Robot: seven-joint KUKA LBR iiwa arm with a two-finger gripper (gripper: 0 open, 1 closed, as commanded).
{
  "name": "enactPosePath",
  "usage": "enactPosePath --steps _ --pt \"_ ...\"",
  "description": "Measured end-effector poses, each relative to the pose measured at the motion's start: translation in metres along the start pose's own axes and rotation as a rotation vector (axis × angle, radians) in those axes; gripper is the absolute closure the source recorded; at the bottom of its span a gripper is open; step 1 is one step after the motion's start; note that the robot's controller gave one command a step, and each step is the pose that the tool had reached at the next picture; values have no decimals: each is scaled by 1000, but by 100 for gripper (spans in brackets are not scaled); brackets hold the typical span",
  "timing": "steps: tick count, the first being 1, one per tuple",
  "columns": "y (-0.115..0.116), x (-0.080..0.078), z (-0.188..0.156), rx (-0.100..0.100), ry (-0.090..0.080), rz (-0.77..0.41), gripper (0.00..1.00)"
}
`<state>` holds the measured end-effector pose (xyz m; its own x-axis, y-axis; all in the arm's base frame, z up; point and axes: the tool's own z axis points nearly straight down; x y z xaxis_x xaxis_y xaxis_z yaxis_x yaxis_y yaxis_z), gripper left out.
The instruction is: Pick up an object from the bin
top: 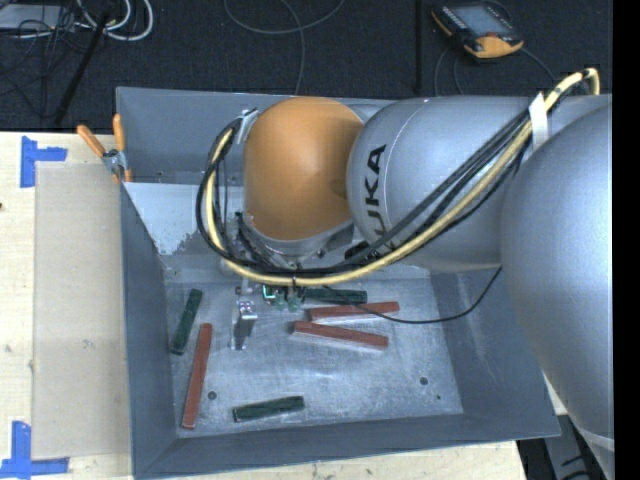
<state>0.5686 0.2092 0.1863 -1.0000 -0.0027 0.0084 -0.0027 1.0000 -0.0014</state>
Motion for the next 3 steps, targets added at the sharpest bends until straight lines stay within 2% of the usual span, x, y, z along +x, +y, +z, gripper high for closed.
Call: enactPosePath --steps 1,2,3 --pt "-1 -2 -5 -2 -7 3 0" --pt "13 2 45 -3 -14 -23 0" --pt "16 18 82 1 -4 -225 0"
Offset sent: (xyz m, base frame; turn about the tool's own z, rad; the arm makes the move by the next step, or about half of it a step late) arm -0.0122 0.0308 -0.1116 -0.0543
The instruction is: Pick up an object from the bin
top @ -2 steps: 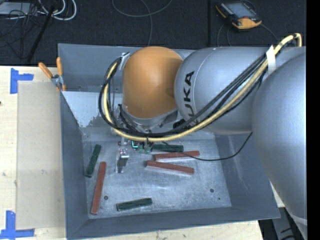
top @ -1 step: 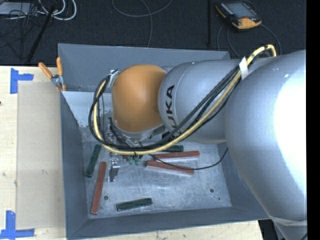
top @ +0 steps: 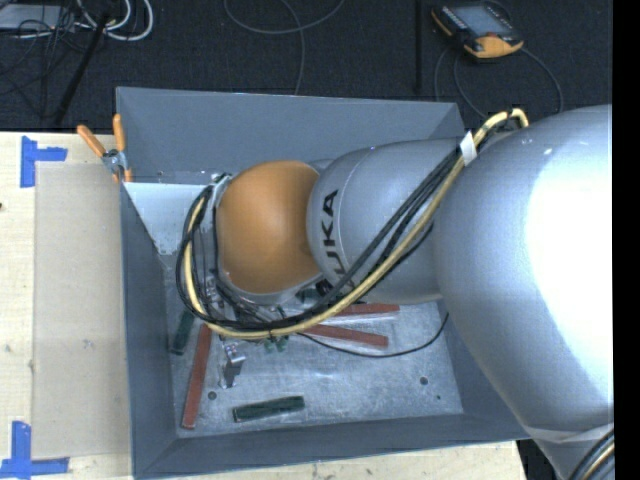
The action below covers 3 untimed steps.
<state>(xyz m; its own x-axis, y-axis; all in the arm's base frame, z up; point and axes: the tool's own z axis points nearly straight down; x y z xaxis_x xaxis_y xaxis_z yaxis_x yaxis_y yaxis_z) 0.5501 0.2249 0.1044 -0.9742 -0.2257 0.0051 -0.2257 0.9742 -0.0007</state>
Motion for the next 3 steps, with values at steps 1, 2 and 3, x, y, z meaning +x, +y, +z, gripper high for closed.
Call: enactPosePath --steps 1,2,3 --pt "-5 -9 17 1 -11 -316 0" --pt "6 -59 29 4 -18 -516 100" --pt "-2 -56 28 17 12 -516 0"
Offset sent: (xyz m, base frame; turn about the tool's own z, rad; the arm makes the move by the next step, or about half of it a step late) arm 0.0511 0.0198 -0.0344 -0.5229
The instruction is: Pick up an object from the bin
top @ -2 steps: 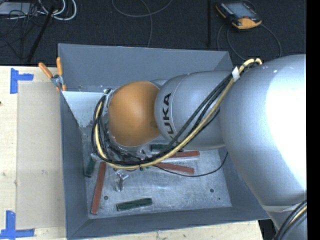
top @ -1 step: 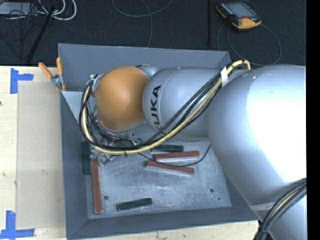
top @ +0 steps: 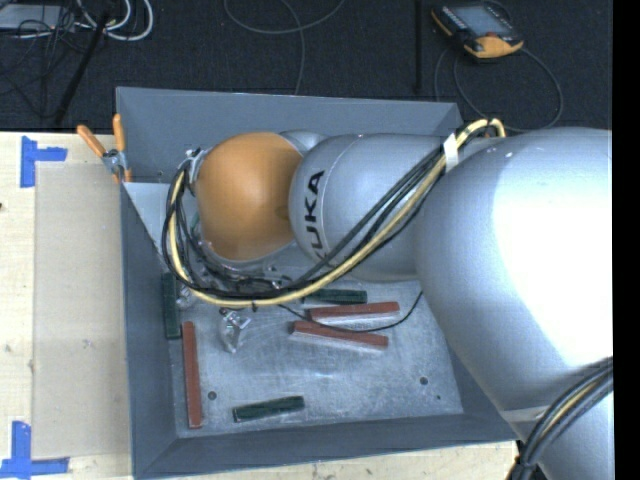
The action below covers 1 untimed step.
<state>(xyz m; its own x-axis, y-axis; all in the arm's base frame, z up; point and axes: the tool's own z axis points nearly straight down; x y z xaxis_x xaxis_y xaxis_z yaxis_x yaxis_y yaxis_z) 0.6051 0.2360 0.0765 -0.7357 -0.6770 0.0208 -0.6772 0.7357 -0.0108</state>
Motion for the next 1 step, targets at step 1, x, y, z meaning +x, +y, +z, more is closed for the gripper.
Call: enactPosePath --steps 1 --pt "0 0 0 -1 -1 2 0"
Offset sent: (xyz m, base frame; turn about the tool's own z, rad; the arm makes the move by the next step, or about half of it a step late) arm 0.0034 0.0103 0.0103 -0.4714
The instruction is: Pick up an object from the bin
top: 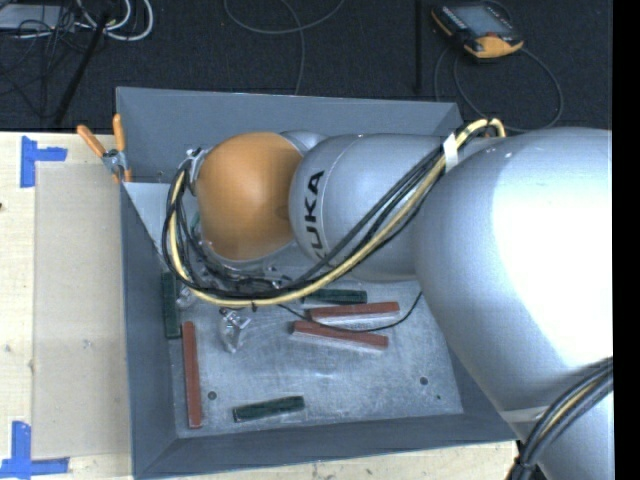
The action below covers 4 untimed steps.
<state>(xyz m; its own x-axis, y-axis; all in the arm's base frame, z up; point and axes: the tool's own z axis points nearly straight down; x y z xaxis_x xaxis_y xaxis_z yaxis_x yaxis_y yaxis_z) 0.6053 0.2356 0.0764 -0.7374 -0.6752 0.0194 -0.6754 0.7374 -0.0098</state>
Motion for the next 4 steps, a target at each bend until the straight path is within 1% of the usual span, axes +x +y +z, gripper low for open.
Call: enactPosePath --steps 1,2,3,4 --pt "-4 -3 -4 9 -9 -231 0" --pt "-4 12 -5 -3 -22 -575 0" --pt "-6 4 -11 -3 -20 -634 0" --pt "-5 -1 -12 0 -24 -692 0"
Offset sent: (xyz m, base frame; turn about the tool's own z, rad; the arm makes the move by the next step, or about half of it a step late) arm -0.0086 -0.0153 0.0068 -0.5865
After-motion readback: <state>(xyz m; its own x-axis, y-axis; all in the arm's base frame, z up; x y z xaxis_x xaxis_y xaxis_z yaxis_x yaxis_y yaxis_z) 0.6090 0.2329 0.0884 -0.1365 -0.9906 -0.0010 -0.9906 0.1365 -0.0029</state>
